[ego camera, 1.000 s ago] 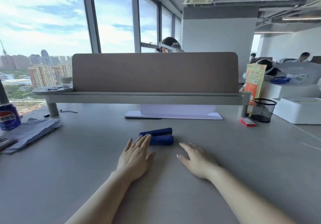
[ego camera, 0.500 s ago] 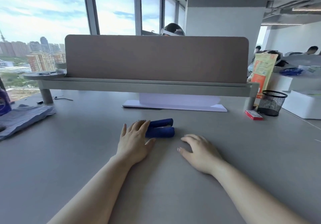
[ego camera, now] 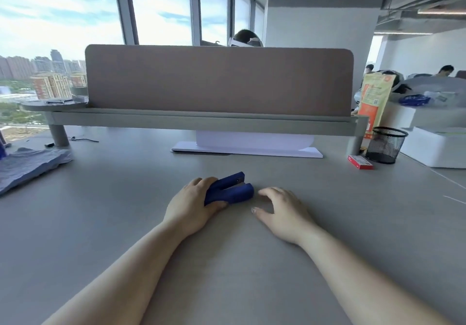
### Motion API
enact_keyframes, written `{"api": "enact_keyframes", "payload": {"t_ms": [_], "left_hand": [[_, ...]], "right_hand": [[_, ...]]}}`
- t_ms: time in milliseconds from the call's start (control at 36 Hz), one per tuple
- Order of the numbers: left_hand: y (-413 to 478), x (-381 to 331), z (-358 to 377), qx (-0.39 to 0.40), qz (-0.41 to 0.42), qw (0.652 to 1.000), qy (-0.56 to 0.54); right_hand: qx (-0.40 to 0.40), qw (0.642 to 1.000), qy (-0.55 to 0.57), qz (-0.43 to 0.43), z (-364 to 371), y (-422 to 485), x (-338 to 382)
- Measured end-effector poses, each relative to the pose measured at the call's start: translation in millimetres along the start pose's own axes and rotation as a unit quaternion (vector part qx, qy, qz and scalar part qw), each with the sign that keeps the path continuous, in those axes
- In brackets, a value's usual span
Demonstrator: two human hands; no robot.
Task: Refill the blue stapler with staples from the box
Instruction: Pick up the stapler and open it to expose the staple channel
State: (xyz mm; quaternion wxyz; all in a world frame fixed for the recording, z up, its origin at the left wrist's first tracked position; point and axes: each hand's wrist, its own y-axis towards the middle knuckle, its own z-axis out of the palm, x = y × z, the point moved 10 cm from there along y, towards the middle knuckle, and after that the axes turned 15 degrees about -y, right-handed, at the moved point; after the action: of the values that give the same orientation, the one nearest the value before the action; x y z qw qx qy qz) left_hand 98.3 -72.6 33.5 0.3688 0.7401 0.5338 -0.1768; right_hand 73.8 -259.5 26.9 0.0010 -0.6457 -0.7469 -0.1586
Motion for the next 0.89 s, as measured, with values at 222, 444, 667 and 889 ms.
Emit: {"api": "enact_keyframes", "payload": {"t_ms": [222,444,667,889], "left_hand": [[-13,-32,14,0.026,0.008,0.992,-0.126],[-30,-40,21,0.055,0.017,0.994,-0.096],[-39,-57,16,0.015,0.062,0.997,-0.037],[-36,-66,27,0.01,0.093,0.995,-0.024]], "right_hand": [[-0.083,0.98,0.179,-0.004,-18,-12,-12],[-0.125,0.984,0.129,-0.019,-33,-24,-8],[-0.132,0.982,0.136,-0.012,-43,-42,-12],[-0.12,0.957,0.263,0.022,-42,-37,-23]]}}
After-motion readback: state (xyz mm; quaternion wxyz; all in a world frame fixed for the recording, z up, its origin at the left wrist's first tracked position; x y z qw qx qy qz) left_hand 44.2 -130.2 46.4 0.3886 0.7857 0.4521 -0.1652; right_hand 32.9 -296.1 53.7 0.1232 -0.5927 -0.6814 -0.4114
